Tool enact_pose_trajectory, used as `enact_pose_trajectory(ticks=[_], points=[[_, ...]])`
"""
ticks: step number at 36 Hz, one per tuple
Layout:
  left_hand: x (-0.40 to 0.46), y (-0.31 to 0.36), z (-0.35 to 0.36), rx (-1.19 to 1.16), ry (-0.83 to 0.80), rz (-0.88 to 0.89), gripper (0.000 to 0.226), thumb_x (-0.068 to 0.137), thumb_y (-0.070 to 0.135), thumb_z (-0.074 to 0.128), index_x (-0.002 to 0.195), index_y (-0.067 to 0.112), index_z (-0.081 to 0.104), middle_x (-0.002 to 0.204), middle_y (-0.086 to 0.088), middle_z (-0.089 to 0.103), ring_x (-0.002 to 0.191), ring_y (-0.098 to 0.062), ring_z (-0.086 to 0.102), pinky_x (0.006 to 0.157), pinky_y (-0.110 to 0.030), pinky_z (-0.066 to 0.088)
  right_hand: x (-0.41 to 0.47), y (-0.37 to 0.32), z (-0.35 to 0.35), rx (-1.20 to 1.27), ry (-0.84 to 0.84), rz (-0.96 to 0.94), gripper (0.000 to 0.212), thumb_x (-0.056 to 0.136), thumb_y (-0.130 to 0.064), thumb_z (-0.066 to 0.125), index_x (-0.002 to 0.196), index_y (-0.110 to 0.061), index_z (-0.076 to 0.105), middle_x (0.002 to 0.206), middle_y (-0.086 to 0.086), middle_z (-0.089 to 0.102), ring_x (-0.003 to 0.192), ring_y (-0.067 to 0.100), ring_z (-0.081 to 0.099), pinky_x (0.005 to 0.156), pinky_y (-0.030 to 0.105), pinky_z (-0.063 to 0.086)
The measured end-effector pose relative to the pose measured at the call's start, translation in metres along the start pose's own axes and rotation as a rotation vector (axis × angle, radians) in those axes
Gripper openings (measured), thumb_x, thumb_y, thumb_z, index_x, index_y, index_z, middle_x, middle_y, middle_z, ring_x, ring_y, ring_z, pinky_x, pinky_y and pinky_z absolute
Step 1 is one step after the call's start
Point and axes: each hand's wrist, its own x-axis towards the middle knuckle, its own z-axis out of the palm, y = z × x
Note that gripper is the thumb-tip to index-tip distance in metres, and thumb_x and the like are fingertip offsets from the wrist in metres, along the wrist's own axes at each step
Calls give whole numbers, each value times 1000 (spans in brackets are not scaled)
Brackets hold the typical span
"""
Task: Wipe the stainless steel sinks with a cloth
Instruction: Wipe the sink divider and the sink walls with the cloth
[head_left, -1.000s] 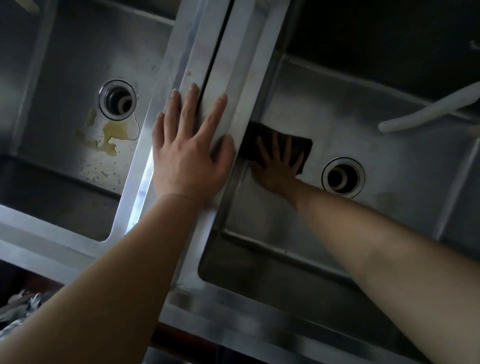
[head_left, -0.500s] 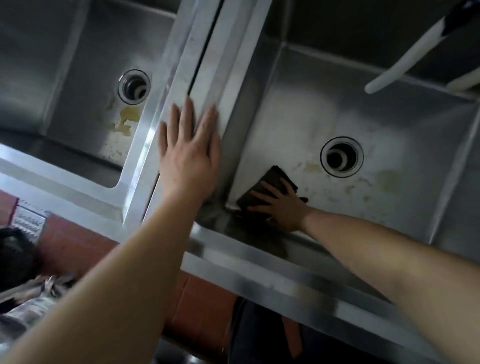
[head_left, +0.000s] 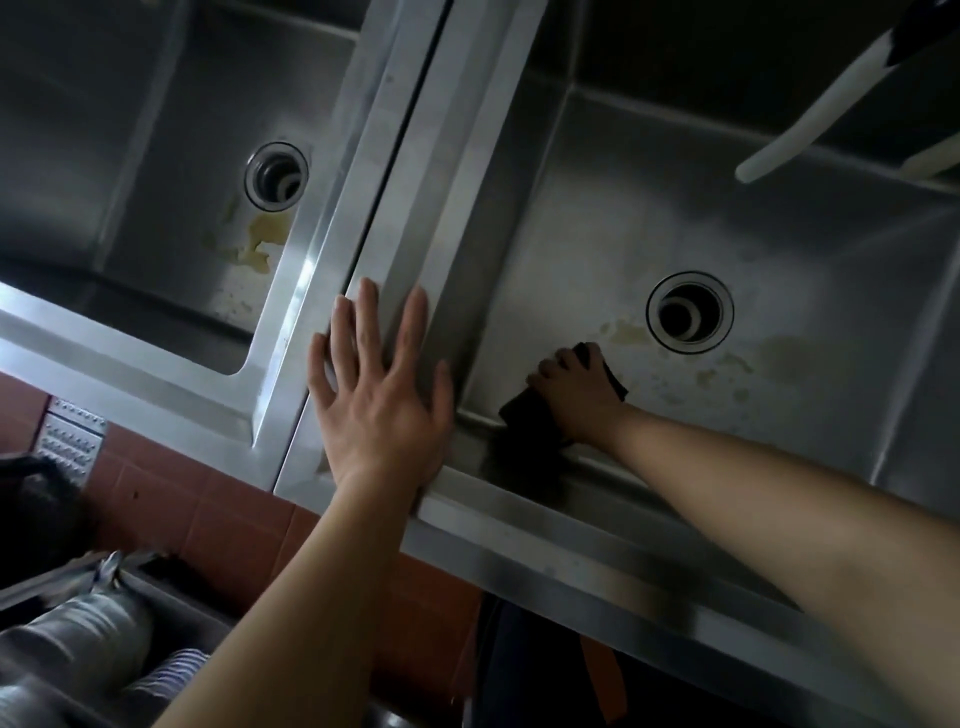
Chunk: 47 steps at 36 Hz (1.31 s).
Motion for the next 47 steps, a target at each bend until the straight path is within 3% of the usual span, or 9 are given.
enact_pose_trajectory(ticks=[8, 12, 19, 23, 26, 32, 35, 38, 47], points=[[1, 0, 1, 14, 17, 3, 75, 94, 53, 43, 157, 41, 5, 167, -3, -3, 154, -25, -2, 121, -48, 0, 17, -1, -22, -141, 117, 4, 47, 90, -21, 63, 136, -22, 53, 150, 15, 29, 131, 35, 37, 106, 46, 30], [1, 0, 2, 42, 17, -2, 83, 90, 51, 52, 157, 40, 4, 167, -4, -3, 154, -26, 0, 120, -48, 1, 20, 30, -38, 244, 231, 84, 50, 92, -8, 57, 140, -17, 47, 154, 20, 25, 100, 39, 63, 71, 36, 46], [2, 0, 4, 63, 24, -3, 85, 86, 50, 50, 158, 39, 5, 167, -4, 0, 153, -28, 4, 120, -50, 3, 35, 43, -64, 699, 544, 117, 24, 87, -7, 59, 110, -5, 66, 156, 13, 33, 117, 40, 57, 86, 30, 42], [3, 1, 2, 61, 9, -12, 88, 81, 47, 48, 158, 39, 5, 167, -4, -1, 154, -28, 3, 120, -51, 3, 52, 20, -69, 1063, 672, 355, 19, 89, -21, 71, 87, -3, 68, 154, 8, 37, 111, 12, 52, 83, 15, 34], [3, 1, 0, 52, 4, -9, 90, 82, 46, 52, 158, 39, 4, 167, -4, -2, 153, -28, 1, 120, -50, 2, 64, 2, -72, 1373, 758, 620, 31, 79, -7, 76, 94, -10, 49, 139, 17, 35, 104, 22, 54, 88, 22, 41], [3, 4, -4, 32, -27, -20, 98, 80, 43, 65, 158, 39, 5, 167, -5, 0, 153, -28, -1, 121, -51, 1, 80, 1, -89, 2334, 420, 853, 40, 90, 4, 57, 127, -10, 53, 101, 14, 61, 80, 26, 59, 82, 42, 57], [3, 5, -6, 31, -27, -24, 96, 80, 41, 65, 157, 39, 8, 167, -5, 1, 153, -28, 0, 121, -51, 2, 83, 7, -100, 2240, 421, 662, 71, 84, 14, 52, 147, -19, 46, 121, 17, 64, 88, 31, 65, 66, 33, 57], [3, 6, -7, 33, -26, -31, 95, 80, 41, 65, 157, 39, 10, 167, -5, 2, 153, -28, 1, 121, -50, 2, 88, 10, -115, 2259, 449, 569, 67, 86, 11, 49, 144, -23, 51, 134, 10, 61, 109, 32, 66, 87, 42, 58], [4, 5, -6, 22, -14, -32, 94, 80, 42, 64, 157, 39, 10, 167, -5, 3, 153, -28, 2, 121, -51, 4, 75, 2, -130, 2214, 532, 483, 44, 92, 4, 46, 131, -11, 61, 104, 10, 67, 82, 21, 64, 60, 24, 50]])
